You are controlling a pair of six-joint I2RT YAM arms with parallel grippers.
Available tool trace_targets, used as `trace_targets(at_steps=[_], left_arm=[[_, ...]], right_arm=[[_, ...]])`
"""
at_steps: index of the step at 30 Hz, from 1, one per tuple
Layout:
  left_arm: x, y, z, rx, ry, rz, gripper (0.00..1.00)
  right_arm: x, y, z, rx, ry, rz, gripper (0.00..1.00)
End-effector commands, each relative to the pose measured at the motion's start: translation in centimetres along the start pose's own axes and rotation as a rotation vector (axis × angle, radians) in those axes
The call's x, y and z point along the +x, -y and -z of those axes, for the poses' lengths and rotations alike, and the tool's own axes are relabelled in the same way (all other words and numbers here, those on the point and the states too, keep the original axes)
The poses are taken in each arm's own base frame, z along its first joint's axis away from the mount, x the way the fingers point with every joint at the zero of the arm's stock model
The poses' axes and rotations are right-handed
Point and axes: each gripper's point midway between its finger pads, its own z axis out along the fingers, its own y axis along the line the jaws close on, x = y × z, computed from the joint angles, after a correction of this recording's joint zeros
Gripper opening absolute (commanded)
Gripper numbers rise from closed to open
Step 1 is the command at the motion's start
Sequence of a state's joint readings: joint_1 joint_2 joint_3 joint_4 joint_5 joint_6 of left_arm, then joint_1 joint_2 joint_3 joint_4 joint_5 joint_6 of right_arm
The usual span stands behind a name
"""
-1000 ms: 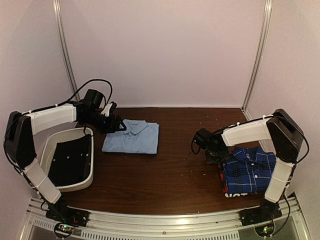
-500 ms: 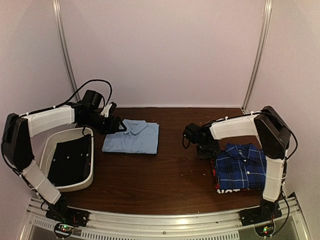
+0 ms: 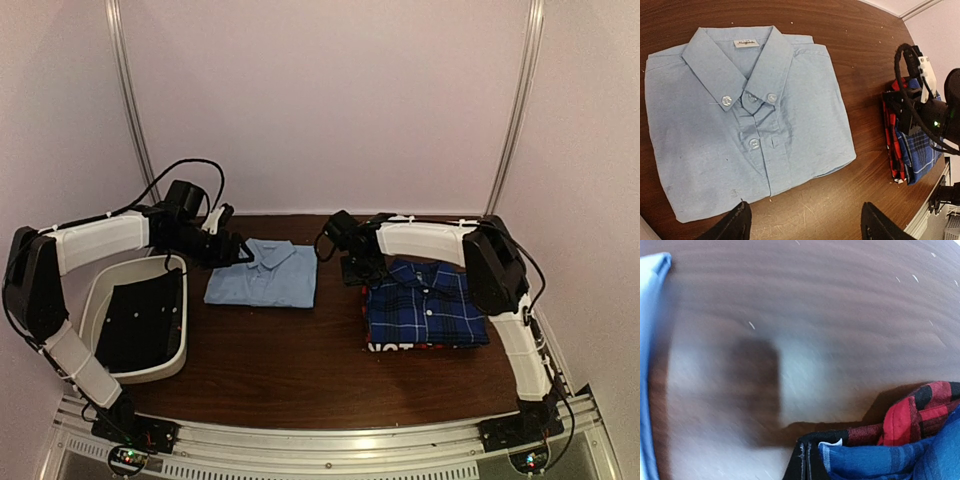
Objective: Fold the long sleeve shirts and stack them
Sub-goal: Move the square-folded shirt to the center of the board, then pick up the square-folded shirt from the center of the board.
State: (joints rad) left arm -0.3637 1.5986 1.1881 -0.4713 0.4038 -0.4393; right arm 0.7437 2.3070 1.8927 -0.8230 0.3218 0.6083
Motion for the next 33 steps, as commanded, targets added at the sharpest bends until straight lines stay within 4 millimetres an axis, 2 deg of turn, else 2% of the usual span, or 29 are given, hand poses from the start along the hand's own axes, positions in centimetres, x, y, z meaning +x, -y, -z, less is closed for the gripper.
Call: trace_targets(at_steps=[1, 8, 13, 15, 20, 22, 24, 28, 33], left_arm=[[-0.4, 0.2, 0.0, 0.002, 0.028, -0.026, 0.77], [-0.4, -0.6, -0.3, -0.03, 0.023, -0.024, 0.77], [-0.7, -1.2, -0.5, -0.048, 0.027, -0.011, 0.77], [-1.0, -1.6, -0.4, -0.066, 0.033, 0.003, 0.77], [-2.1, -3.8, 0.3, -0.135, 0.065, 0.056, 0.77], [-2.7, -4.9, 0.4, -0.157, 0.071, 0.08, 0.77], [-3.4, -6.1, 0.6, -0.182, 0.072, 0.096, 0.77], [-4.7, -8.3, 0.1, -0.222, 0.059, 0.106, 0.77], [-5.0, -11.6, -1.5, -0.297, 0.007, 0.123, 0.76]], right_arm=[[-2.9, -2.2, -0.6, -0.071, 0.031, -0.003, 0.0], [-4.0, -3.8, -0.5, -0.14, 0.047, -0.01, 0.0], [-4.7, -4.7, 0.3, -0.197, 0.066, -0.025, 0.0], [-5.3, -5.0, 1.0, -0.221, 0.082, -0.034, 0.07], [-6.8, -6.8, 4.3, -0.362, 0.134, -0.062, 0.48], [-7.1, -7.7, 5.4, -0.422, 0.152, -0.073, 0.57], [-7.3, -8.7, 6.0, -0.481, 0.164, -0.088, 0.61], [-7.4, -10.2, 5.9, -0.553, 0.16, -0.104, 0.62], [-7.2, -12.1, 4.7, -0.62, 0.141, -0.125, 0.62]])
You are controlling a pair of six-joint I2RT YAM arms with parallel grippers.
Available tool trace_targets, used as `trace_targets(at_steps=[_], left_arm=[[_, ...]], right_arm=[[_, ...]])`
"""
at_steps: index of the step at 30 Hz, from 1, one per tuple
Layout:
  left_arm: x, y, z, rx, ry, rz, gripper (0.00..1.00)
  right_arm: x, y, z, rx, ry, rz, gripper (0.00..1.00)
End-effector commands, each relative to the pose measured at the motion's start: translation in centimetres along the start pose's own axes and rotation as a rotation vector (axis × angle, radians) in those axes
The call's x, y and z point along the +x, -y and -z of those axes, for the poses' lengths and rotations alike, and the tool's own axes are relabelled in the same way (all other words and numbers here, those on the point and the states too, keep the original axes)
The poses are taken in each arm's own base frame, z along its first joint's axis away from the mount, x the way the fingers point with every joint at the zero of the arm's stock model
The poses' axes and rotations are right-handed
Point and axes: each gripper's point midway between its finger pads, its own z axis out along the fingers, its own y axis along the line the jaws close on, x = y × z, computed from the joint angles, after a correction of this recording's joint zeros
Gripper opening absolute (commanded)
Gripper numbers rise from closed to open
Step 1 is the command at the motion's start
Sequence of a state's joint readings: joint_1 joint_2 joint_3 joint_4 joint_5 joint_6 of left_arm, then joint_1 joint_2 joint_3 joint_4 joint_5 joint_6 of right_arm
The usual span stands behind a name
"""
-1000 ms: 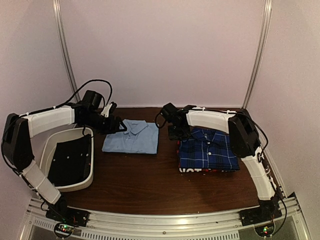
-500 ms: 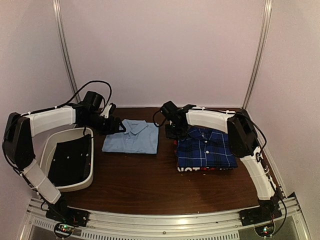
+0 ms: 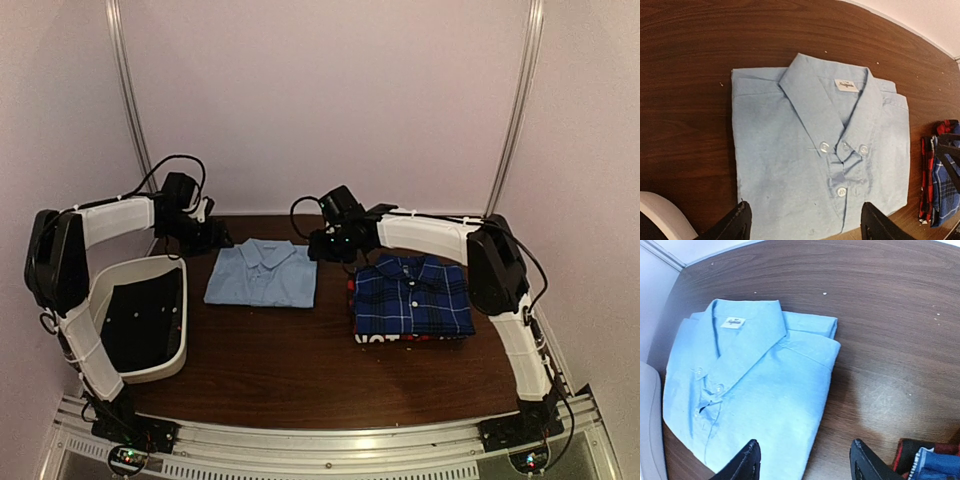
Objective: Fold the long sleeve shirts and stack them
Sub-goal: Pick up the square-folded shirt from the center of the board.
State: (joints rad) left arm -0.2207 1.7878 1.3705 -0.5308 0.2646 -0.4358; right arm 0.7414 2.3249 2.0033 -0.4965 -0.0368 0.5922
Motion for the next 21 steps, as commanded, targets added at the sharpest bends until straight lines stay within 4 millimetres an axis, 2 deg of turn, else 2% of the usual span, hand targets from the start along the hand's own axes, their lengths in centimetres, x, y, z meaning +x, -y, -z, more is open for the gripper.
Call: trace_targets(at_steps=[1, 4, 10, 13, 21], left_arm=[[-0.5, -2.9, -1.9, -0.096, -0.038, -0.001, 0.76], [-0.8, -4.6, -2.9, -0.121, -0.048, 0.028, 0.76], [-1.6, -5.7, -5.0, -0.153, -0.073, 0.022, 0.76], [-1.3, -6.6, -5.9, -0.185, -0.091, 0.028, 0.76], [0.1, -7.4, -7.8, -0.19, -0.141, 0.032, 0.75]], right_arm=[[0.0, -1.9, -1.3, -0.098, 0.005, -0.041, 0.62], [0.5, -1.5, -2.2, -0.091, -0.001, -0.055, 0.62], [1.5, -1.5, -3.6, -0.114, -0.02, -0.065, 0.62], [2.3, -1.6, -4.3, -0.126, -0.039, -0.068, 0.61], [3.9, -1.3, -5.9, -0.141, -0.069, -0.073, 0.61]])
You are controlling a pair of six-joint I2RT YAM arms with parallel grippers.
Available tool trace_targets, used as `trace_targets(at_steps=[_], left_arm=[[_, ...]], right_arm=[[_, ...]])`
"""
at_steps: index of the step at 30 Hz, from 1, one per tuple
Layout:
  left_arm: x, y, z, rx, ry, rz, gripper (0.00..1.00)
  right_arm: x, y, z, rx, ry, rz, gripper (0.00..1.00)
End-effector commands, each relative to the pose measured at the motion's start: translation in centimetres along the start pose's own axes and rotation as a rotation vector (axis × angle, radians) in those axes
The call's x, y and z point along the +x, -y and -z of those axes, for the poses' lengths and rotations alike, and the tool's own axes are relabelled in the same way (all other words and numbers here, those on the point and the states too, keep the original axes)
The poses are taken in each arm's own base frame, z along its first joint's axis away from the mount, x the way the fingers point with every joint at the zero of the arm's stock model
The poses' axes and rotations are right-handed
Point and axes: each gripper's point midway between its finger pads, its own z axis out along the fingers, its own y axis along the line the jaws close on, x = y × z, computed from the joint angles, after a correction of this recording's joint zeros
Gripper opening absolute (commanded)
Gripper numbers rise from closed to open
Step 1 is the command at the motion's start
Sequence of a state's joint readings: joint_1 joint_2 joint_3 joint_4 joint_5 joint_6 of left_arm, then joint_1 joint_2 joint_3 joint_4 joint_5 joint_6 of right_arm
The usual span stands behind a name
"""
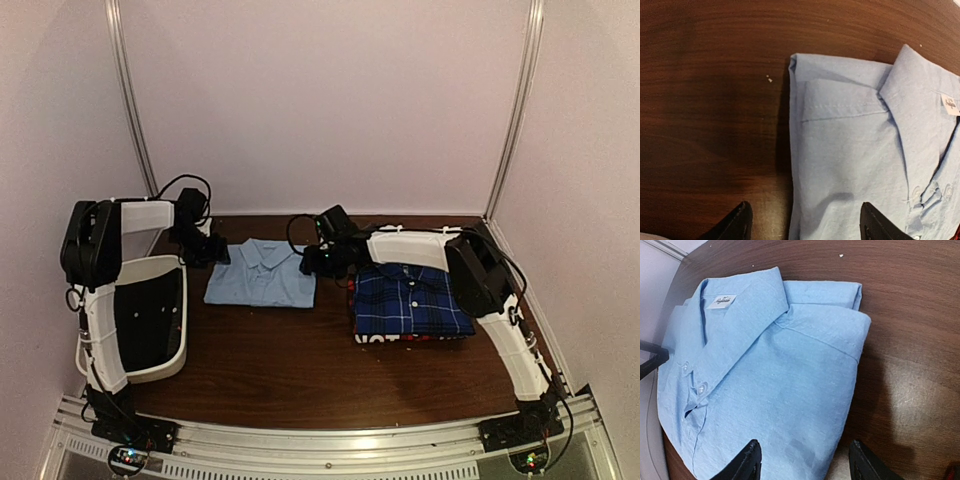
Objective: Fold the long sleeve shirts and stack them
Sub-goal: Pick up the square-folded shirt from the center of the board.
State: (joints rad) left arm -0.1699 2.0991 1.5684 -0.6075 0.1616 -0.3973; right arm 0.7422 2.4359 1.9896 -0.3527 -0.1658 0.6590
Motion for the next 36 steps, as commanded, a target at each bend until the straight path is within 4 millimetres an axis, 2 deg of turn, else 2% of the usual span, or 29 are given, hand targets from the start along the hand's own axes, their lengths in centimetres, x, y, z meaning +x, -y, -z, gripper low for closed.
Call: trace_targets(at_steps=[1, 10, 13, 18, 22, 25, 28, 32, 36], left_arm=[[-0.1, -0.6, -0.9, -0.017, -0.012, -0.012, 0.74], [1.5, -0.4, -2.9, -0.016, -0.068, -0.013, 0.7], [1.8, 0.2, -3.2, -0.003, -0.078, -0.014, 0.62], [2.0, 1.9, -2.9, 0.043, -0.082, -0.016, 0.29], [1.4, 3.5, -1.8, 0.084, -0.063, -0.027, 0.01], [0.8, 4.3, -0.5, 0.105, -0.046, -0.033, 0.0], [0.1, 5.2, 1.0, 0.132, -0.023, -0.036, 0.0], [-0.5, 7.1, 3.6, 0.186, 0.015, -0.052, 0.0], [-0.9, 9.1, 6.5, 0.233, 0.058, -0.066, 0.0]], right_arm=[[0.8, 0.0, -1.3, -0.026, -0.01, -0.007, 0.61], [2.3, 0.8, -3.1, -0.023, -0.036, -0.022, 0.59], [2.8, 0.8, -3.5, -0.031, -0.046, -0.029, 0.58], [2.7, 0.0, -3.7, -0.064, -0.045, -0.036, 0.49], [1.6, -0.9, -3.3, -0.078, -0.027, -0.024, 0.28], [0.4, -1.7, -2.6, -0.083, -0.01, -0.003, 0.12], [-0.9, -2.6, -1.4, -0.088, 0.013, 0.022, 0.01], [-3.2, -3.4, 1.2, -0.067, 0.063, 0.064, 0.0], [-5.5, -4.0, 4.9, -0.038, 0.11, 0.106, 0.0]])
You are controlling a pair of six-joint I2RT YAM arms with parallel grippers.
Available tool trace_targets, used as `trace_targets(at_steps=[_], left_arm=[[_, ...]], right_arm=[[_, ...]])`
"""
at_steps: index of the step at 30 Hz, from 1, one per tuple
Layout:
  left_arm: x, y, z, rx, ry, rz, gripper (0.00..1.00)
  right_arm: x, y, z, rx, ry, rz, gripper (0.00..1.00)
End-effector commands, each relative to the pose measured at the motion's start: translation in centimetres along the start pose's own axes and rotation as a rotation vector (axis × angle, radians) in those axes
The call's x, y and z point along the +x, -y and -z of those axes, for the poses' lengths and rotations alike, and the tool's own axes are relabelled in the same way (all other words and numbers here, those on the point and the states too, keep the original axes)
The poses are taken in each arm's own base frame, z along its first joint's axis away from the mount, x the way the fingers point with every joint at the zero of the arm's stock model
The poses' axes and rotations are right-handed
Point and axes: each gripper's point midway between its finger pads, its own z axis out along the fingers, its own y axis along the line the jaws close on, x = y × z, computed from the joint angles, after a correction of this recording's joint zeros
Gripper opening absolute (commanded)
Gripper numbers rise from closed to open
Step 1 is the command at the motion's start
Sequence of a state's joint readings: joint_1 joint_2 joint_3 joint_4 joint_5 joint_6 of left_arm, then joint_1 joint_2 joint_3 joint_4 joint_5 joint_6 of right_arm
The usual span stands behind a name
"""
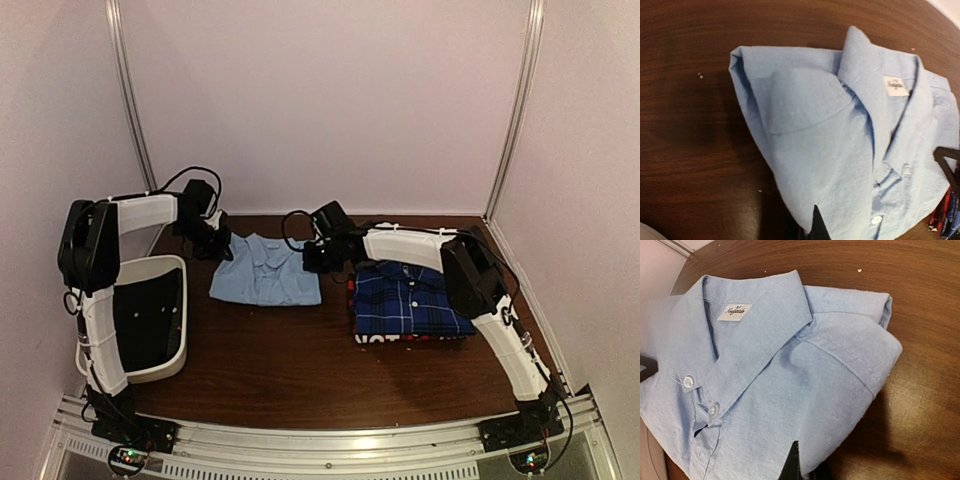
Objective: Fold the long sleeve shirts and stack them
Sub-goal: Pick up the square-folded shirt from the center of the board, then place the square-folded shirt on the square-folded shirt.
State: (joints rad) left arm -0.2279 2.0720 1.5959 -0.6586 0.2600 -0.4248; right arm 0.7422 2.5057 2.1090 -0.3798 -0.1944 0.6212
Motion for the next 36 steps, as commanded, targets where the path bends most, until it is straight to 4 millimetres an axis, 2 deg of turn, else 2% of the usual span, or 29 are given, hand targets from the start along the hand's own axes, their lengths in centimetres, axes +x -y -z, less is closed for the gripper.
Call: trace_targets(at_steps=[1, 7, 11, 13, 18, 23, 29, 32, 36], left_arm=[[-1.7, 5.4, 5.1, 0.123, 0.102, -0.05, 0.0], [-1.0, 9.5, 8.2, 0.22, 0.139, -0.058, 0.0], [0.0, 13.2, 9.3, 0.298, 0.149, -0.063, 0.0], [0.7, 15.4, 9.6, 0.343, 0.152, -0.068, 0.0], [3.3, 22.4, 10.4, 0.481, 0.158, -0.111, 0.0], [6.0, 28.1, 9.9, 0.578, 0.139, -0.125, 0.0], [8.7, 33.5, 7.9, 0.654, 0.087, -0.141, 0.0], [9.8, 35.5, 6.5, 0.674, 0.053, -0.155, 0.0], [10.1, 36.9, 4.8, 0.684, 0.026, -0.158, 0.0]], right_arm=[[-5.2, -3.0, 6.8, 0.009, 0.118, 0.081, 0.0], [-6.9, -3.0, 12.7, 0.056, 0.166, 0.131, 0.0], [-6.5, -1.9, 16.2, 0.095, 0.177, 0.145, 0.0], [-6.4, -1.2, 18.6, 0.117, 0.195, 0.147, 0.0], [-4.5, 3.2, 23.3, 0.242, 0.22, 0.132, 0.0], [-1.9, 8.1, 27.4, 0.363, 0.233, 0.089, 0.0], [0.7, 13.8, 30.9, 0.471, 0.241, 0.024, 0.0], [1.7, 15.9, 32.3, 0.507, 0.244, -0.003, 0.0], [2.4, 18.2, 33.1, 0.534, 0.246, -0.035, 0.0]])
